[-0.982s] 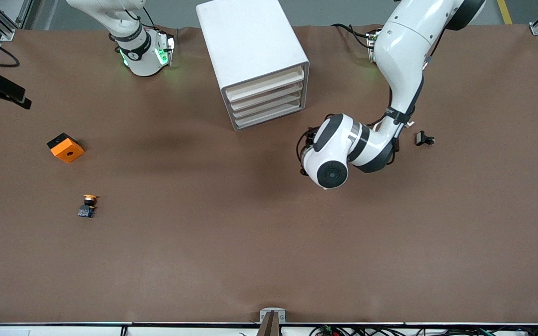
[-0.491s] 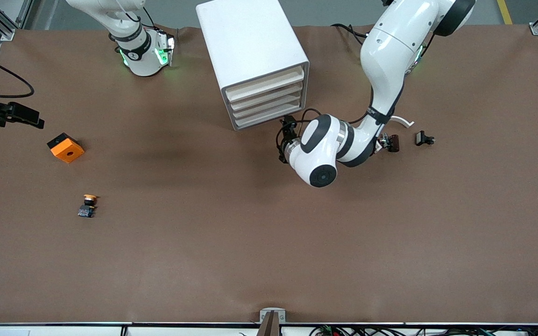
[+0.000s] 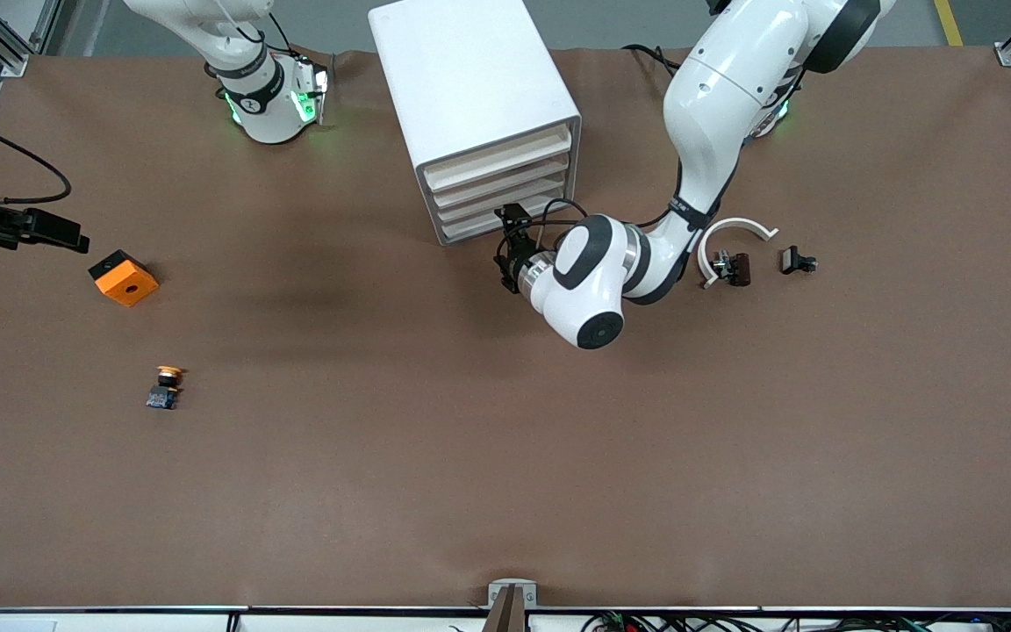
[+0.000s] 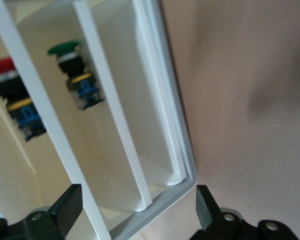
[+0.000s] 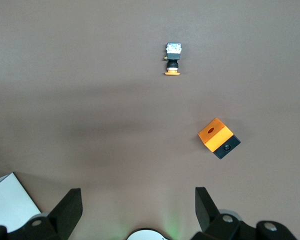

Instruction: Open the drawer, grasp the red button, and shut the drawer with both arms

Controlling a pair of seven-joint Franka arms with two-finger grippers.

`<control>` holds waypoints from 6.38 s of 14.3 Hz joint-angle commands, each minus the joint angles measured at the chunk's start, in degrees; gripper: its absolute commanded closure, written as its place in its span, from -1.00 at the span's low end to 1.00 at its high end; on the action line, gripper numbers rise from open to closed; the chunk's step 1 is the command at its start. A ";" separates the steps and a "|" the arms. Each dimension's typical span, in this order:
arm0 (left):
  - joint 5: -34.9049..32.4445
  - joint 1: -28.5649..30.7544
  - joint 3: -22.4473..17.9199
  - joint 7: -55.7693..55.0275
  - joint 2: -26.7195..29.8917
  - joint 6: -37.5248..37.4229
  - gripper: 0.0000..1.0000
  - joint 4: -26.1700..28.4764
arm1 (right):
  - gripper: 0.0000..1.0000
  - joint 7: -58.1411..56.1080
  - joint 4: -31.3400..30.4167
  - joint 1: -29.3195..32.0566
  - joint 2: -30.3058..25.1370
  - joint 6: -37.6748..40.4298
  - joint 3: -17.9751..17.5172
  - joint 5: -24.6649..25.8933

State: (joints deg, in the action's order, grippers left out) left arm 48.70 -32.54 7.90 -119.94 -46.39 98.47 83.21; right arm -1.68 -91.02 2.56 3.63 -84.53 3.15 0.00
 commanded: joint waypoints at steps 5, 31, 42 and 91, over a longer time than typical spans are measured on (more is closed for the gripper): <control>5.88 -0.42 -0.34 -10.66 -1.51 -5.65 -0.70 -1.12 | -1.00 0.10 1.55 0.77 0.59 1.03 -0.43 0.44; 7.73 -1.39 -4.02 -15.50 -4.15 -14.10 1.00 -3.75 | -1.00 0.01 2.34 0.77 1.11 0.94 -0.34 0.53; 7.73 2.65 -7.11 -8.31 -4.85 -9.71 0.93 -8.24 | -1.00 13.80 2.61 -2.82 1.03 1.56 -0.78 -0.79; -46.67 6.87 -23.20 93.82 32.84 -13.49 -1.00 -2.28 | -1.00 127.19 15.97 -57.94 32.23 -20.33 -0.96 -5.71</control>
State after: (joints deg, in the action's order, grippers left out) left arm 4.06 -25.31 -15.58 -29.19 -18.24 82.95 74.85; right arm 124.45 -77.02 -54.89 34.36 -105.31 1.70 -4.38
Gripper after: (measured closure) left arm 0.000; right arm 0.000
